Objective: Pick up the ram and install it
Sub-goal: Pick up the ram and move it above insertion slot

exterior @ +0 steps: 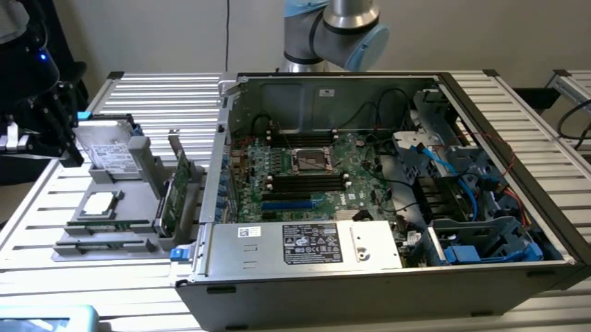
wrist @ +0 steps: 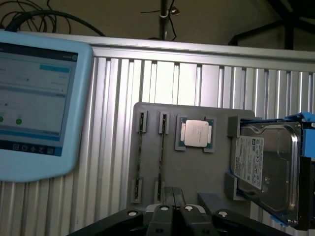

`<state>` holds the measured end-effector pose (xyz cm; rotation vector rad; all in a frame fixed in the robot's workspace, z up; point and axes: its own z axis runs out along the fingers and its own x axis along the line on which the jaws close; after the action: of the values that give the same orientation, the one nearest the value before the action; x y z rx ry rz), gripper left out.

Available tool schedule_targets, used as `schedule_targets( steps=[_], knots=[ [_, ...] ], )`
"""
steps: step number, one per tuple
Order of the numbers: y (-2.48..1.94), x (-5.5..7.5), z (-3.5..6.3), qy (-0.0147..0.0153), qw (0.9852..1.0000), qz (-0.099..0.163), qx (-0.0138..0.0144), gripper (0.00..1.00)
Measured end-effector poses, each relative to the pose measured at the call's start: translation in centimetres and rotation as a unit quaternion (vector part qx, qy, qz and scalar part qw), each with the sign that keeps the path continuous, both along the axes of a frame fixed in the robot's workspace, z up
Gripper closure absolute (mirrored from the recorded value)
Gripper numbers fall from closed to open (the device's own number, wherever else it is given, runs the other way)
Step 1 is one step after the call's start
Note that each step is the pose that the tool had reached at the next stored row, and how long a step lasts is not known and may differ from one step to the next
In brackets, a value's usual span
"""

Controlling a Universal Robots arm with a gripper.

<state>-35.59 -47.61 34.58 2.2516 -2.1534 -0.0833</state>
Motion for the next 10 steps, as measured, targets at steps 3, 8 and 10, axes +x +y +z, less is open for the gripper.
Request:
schedule_targets(
  steps=[3, 8, 10],
  knots=[
    [0.00, 0.00, -0.07, -0.0001, 1.0000, 0.000, 0.0001, 0.89],
    [0.00, 0.00, -0.19, -0.0001, 1.0000, 0.000, -0.0005, 0.89],
    [0.00, 0.00, -0.22, -0.0001, 1.0000, 0.000, -0.0005, 0.89]
  ],
)
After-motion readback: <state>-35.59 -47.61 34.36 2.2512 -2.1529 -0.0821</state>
